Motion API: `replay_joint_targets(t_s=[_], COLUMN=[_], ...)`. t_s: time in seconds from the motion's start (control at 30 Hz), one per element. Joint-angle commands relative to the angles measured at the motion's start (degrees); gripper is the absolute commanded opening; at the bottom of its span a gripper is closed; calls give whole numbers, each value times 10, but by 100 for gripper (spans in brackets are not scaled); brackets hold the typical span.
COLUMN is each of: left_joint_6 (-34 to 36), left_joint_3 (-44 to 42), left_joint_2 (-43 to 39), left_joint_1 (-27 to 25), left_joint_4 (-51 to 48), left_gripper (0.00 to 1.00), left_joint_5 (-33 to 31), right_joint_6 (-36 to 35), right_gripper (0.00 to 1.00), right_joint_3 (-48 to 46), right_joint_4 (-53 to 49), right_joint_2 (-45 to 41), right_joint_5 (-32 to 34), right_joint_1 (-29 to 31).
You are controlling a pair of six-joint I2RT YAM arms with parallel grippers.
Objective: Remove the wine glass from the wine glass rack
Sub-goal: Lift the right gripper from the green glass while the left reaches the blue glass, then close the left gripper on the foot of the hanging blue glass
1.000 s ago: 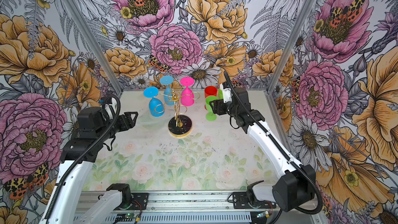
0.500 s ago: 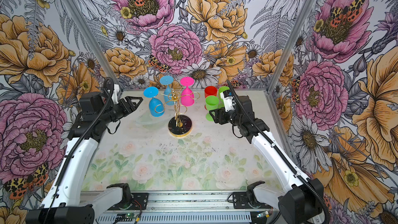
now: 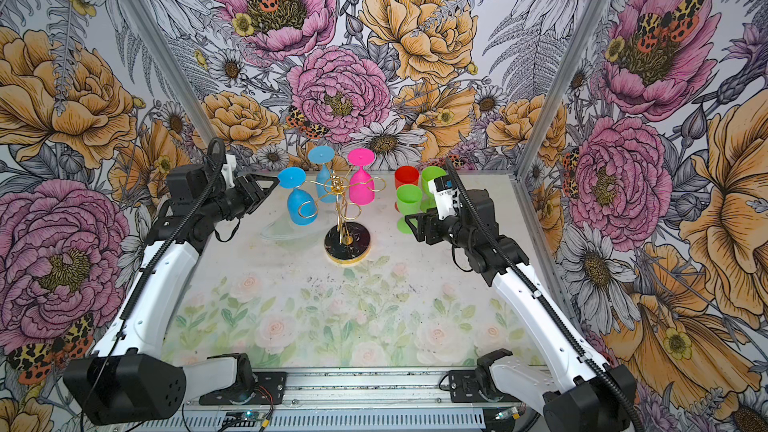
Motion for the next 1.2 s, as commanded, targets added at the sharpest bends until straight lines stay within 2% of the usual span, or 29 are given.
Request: replay_joint_targets(t_s=[0.0, 0.57, 0.73, 1.03, 1.17], left_joint_6=[-10, -24, -31, -42, -47], left_joint_3=[15, 25, 28, 32, 39], left_joint_2=[8, 52, 61, 71, 81], left_joint_1=[5, 5, 5, 2, 1], left_joint_4=[25, 55, 62, 61, 61], left_gripper=[54, 45, 40, 38, 32], left_joint_5=[10, 25, 35, 39, 48], right_joint_6=[-4, 1, 2, 4, 5], right_gripper=[73, 73, 73, 73, 73], right_joint_3=[-8, -25, -28, -31, -31], right_joint_4=[6, 6, 5, 5, 6], right_joint_2=[-19, -39, -40, -42, -44], right_joint_5=[-2, 5, 6, 10, 12], right_joint_1=[0, 0, -1, -1, -1])
